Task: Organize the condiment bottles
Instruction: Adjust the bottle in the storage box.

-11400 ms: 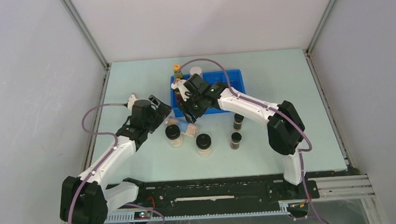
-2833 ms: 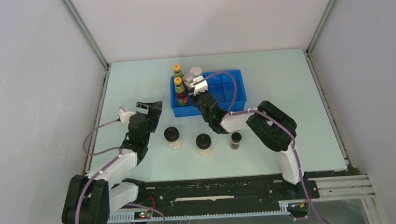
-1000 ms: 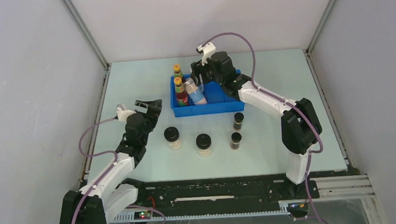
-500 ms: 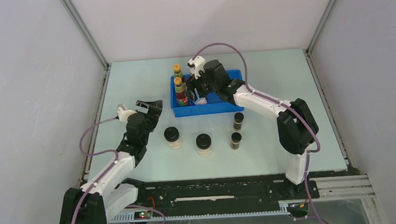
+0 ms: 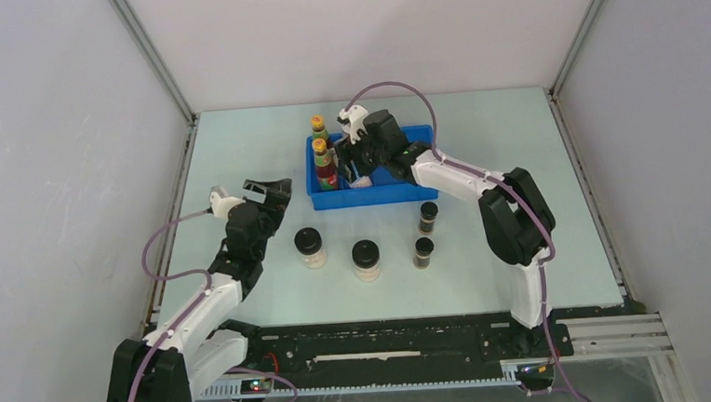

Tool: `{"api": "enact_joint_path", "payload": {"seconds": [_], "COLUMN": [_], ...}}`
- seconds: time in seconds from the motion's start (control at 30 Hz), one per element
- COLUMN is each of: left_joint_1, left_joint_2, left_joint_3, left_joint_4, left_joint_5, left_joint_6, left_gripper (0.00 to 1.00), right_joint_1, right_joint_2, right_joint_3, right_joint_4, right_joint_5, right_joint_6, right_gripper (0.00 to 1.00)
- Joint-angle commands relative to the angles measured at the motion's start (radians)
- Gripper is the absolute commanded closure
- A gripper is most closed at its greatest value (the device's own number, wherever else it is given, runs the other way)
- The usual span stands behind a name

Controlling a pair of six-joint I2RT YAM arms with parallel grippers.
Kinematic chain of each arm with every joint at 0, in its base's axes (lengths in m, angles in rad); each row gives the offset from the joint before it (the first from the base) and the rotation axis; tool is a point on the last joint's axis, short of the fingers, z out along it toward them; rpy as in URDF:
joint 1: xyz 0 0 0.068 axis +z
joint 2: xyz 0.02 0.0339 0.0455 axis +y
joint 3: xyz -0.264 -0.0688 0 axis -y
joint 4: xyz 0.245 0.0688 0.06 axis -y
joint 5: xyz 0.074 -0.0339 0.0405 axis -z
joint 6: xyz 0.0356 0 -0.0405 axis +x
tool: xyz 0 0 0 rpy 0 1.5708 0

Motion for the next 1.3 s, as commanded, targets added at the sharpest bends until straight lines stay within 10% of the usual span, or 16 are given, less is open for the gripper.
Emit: {"api": "enact_joint_path", "payload": {"seconds": [0.0, 1.27], "left_joint_1": [-0.004, -0.004], "left_joint_2": [0.0, 0.067], "left_joint_3": [0.045, 0.055], "left_joint_4": [0.049, 0.128], "left_joint_5": [0.007, 0.032], "left_joint_6": [0.042, 0.075], "left_gripper": [0.0, 0.0], "right_joint_1": [-0.016, -0.051], "right_joint_2": [0.032, 0.202], "right_joint_3": [0.089, 0.309], "right_joint_4": [0.003, -0.064], "right_joint_5": [-0.015, -0.046], "right_joint_6": [-0.022, -0.049], "right_gripper": [0.29, 0.29]}}
